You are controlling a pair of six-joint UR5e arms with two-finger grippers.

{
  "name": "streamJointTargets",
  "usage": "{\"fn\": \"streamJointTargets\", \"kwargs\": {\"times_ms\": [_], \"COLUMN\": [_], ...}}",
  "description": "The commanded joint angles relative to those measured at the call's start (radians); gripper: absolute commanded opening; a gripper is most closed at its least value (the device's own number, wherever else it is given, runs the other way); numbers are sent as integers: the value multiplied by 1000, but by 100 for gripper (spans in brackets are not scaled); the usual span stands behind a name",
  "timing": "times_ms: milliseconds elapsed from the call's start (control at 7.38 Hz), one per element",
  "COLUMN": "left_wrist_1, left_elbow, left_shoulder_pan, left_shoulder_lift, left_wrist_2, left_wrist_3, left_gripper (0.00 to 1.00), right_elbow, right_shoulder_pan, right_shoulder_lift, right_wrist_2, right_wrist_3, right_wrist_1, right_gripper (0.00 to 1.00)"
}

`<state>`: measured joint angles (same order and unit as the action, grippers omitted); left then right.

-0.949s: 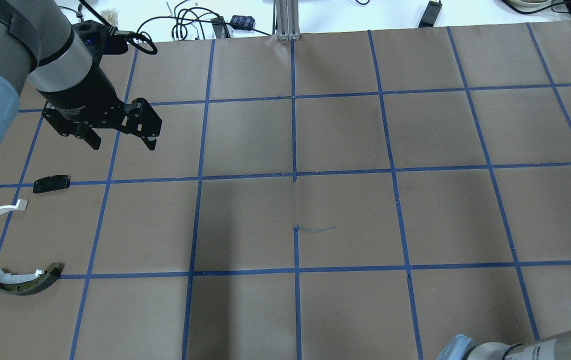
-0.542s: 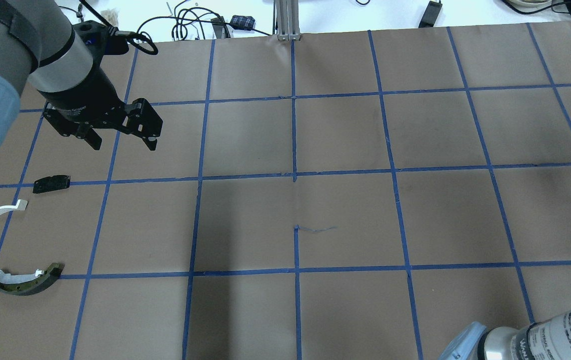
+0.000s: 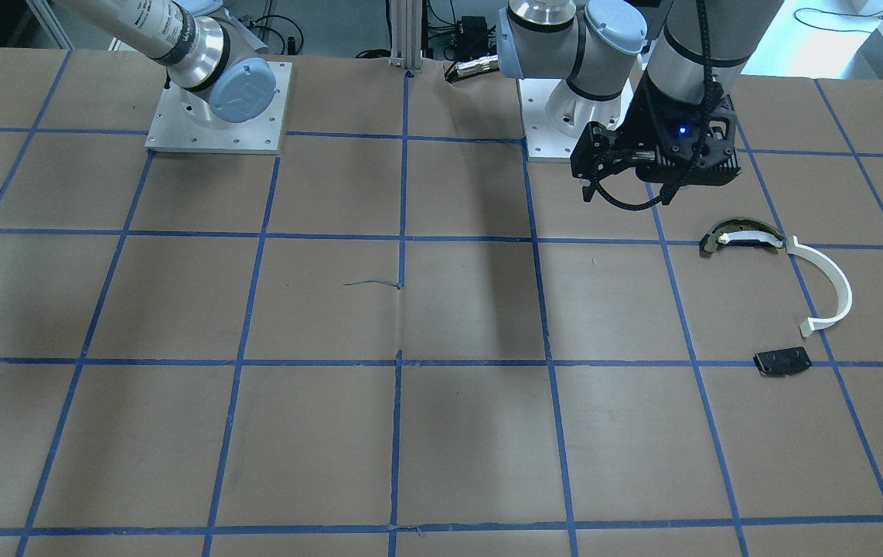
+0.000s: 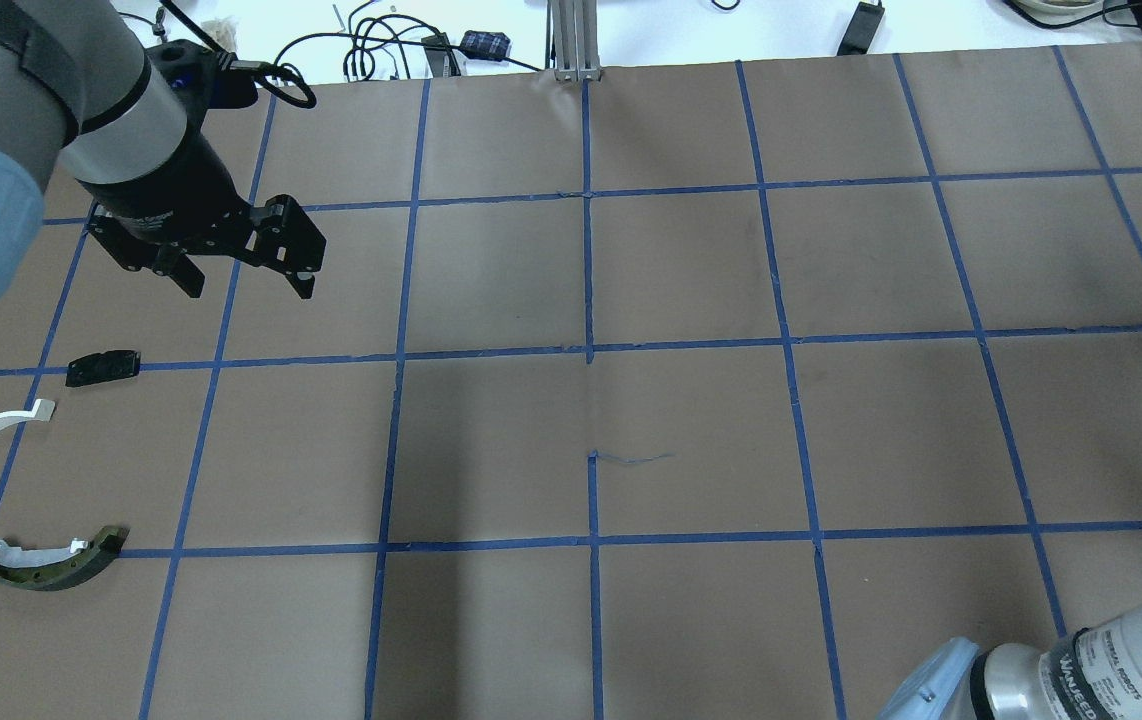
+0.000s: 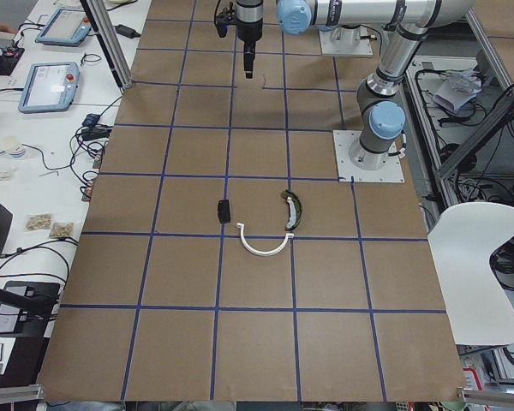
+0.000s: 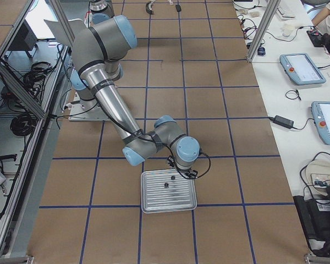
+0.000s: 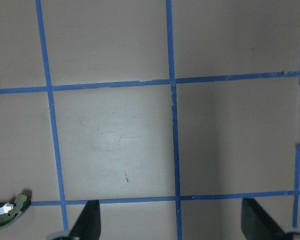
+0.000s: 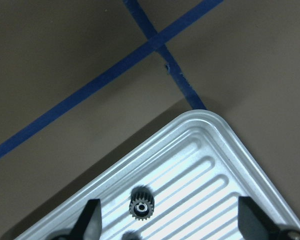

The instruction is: Place bearing gear from tray to pile

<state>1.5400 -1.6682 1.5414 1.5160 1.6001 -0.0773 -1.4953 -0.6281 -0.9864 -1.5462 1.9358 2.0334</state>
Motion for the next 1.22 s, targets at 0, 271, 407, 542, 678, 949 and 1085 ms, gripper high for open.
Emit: {"fn": "streamJointTargets", "kwargs": {"times_ms": [0, 271, 407, 542, 678, 949, 1085], "left_wrist_1": [-8, -12, -12, -12, -12, -12, -14], "left_elbow": [5, 4, 7, 8, 10, 10, 10], "left_shoulder_pan": [-4, -7, -7, -7, -9, -9, -10], "left_shoulder_lift": [4, 1, 1, 0, -2, 0, 0], "left_wrist_2": [-3, -3, -9, -12, -17, -17, -14], "left_wrist_3": [1, 1, 1, 1, 1, 1, 1], "left_gripper": [100, 100, 100, 100, 100, 100, 100], "right_elbow": [-13, -80, -98, -100, -100, -100, -100], "right_shoulder_pan": [1, 2, 7, 16, 28, 33, 33], "right_shoulder_lift": [34, 41, 41, 40, 38, 37, 37], "right_wrist_2": [-12, -14, -14, -15, -23, -45, -46], "right_wrist_3": [3, 6, 12, 17, 26, 29, 29], "right_wrist_1": [30, 118, 132, 142, 143, 143, 142], "right_gripper": [92, 91, 89, 89, 89, 85, 79]}}
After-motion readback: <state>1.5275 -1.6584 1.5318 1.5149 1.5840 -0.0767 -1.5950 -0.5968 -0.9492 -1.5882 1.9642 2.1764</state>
